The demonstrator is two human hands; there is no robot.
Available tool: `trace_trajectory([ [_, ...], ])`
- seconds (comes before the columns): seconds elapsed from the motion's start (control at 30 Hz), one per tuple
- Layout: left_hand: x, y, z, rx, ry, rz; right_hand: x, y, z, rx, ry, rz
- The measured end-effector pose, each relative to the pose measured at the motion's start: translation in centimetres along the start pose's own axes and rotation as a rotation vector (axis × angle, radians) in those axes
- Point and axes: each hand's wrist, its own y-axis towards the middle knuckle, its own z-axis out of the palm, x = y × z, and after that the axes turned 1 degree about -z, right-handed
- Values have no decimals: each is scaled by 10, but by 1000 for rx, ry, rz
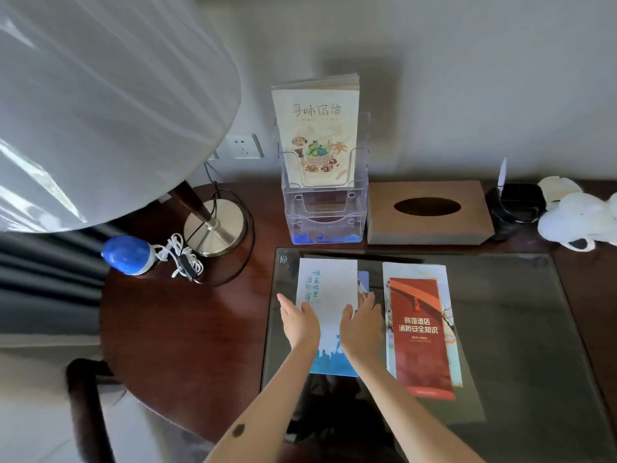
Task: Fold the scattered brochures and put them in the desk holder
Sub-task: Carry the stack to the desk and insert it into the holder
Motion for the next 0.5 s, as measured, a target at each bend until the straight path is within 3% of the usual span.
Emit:
trace_trajectory([
  [0.17,2,-11,-1,73,31,-98,4,-5,2,2,140,47],
  [0.4,2,8,-29,39,87,-169,-1,2,4,30,385,273],
  [0.5,0,11,-45,78,-144,-101,0,9,-8,147,483,245],
])
